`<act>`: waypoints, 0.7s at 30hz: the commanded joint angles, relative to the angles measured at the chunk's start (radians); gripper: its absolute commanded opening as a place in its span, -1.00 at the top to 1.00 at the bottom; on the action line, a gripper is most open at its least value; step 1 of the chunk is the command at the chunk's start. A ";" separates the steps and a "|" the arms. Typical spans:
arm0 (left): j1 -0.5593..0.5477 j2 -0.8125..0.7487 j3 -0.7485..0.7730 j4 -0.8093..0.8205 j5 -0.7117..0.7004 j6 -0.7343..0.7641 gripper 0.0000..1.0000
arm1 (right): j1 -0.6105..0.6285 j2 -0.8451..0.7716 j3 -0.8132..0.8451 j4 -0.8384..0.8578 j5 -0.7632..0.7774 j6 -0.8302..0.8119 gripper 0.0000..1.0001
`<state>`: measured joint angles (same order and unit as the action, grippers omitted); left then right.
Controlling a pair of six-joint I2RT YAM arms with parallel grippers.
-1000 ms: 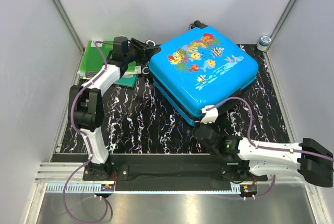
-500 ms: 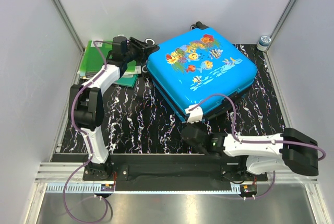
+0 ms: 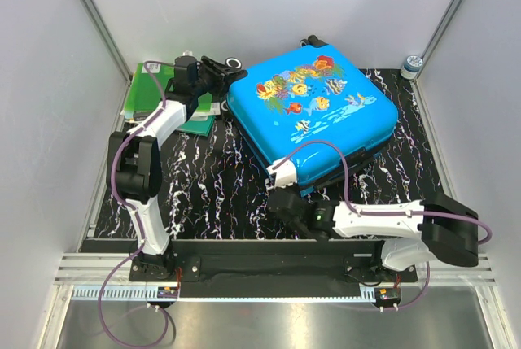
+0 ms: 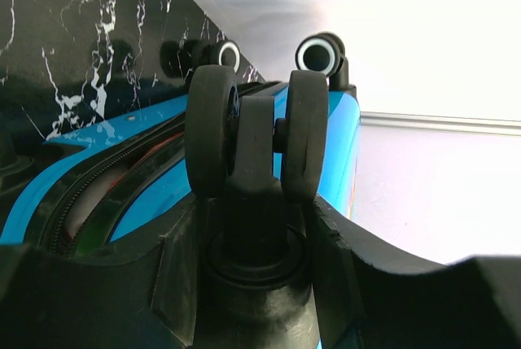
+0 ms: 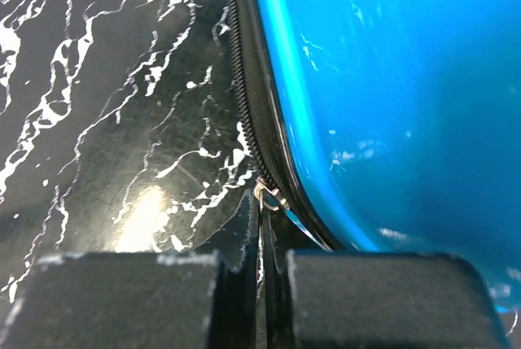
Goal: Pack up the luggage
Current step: Zip the luggage at the center of the board.
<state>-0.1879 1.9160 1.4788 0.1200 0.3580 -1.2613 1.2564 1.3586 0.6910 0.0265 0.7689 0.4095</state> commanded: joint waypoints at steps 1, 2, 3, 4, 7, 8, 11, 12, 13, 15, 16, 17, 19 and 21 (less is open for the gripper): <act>-0.030 -0.017 0.018 0.064 0.101 0.023 1.00 | 0.021 0.016 0.166 0.214 -0.117 -0.040 1.00; -0.030 -0.018 0.015 0.066 0.101 0.023 1.00 | 0.020 0.023 0.179 0.207 -0.125 -0.040 1.00; -0.030 -0.021 0.012 0.069 0.101 0.023 1.00 | 0.017 0.031 0.206 0.187 -0.138 -0.040 1.00; -0.031 -0.021 0.009 0.070 0.101 0.023 1.00 | 0.014 0.051 0.225 0.170 -0.146 -0.034 1.00; -0.031 -0.025 0.000 0.076 0.101 0.023 1.00 | 0.006 0.083 0.283 0.121 -0.146 -0.017 1.00; -0.033 -0.023 -0.003 0.076 0.101 0.023 1.00 | 0.005 0.088 0.301 0.112 -0.142 -0.012 1.00; -0.033 -0.025 -0.005 0.078 0.102 0.025 1.00 | 0.003 0.100 0.340 0.084 -0.125 -0.005 1.00; -0.033 -0.023 -0.006 0.078 0.102 0.025 1.00 | 0.003 0.105 0.347 0.079 -0.123 -0.005 1.00; -0.035 -0.025 -0.006 0.078 0.102 0.025 1.00 | 0.003 0.109 0.354 0.076 -0.126 -0.005 1.00; -0.036 -0.026 -0.009 0.079 0.099 0.025 1.00 | 0.001 0.112 0.367 0.078 -0.138 -0.008 1.00; -0.038 -0.028 -0.012 0.081 0.095 0.026 1.00 | 0.000 0.119 0.373 0.076 -0.144 -0.009 1.00; -0.041 -0.029 -0.015 0.082 0.093 0.028 1.00 | 0.000 0.122 0.384 0.076 -0.154 -0.012 1.00; -0.041 -0.028 -0.017 0.087 0.099 0.026 1.00 | 0.000 0.125 0.395 0.072 -0.181 -0.023 1.00; -0.036 -0.017 -0.008 0.098 0.128 0.014 1.00 | 0.000 0.111 0.415 0.024 -0.186 -0.017 0.96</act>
<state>-0.1814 1.9160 1.4761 0.1623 0.3279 -1.2213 1.2491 1.5097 0.9436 -0.2039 0.6609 0.3874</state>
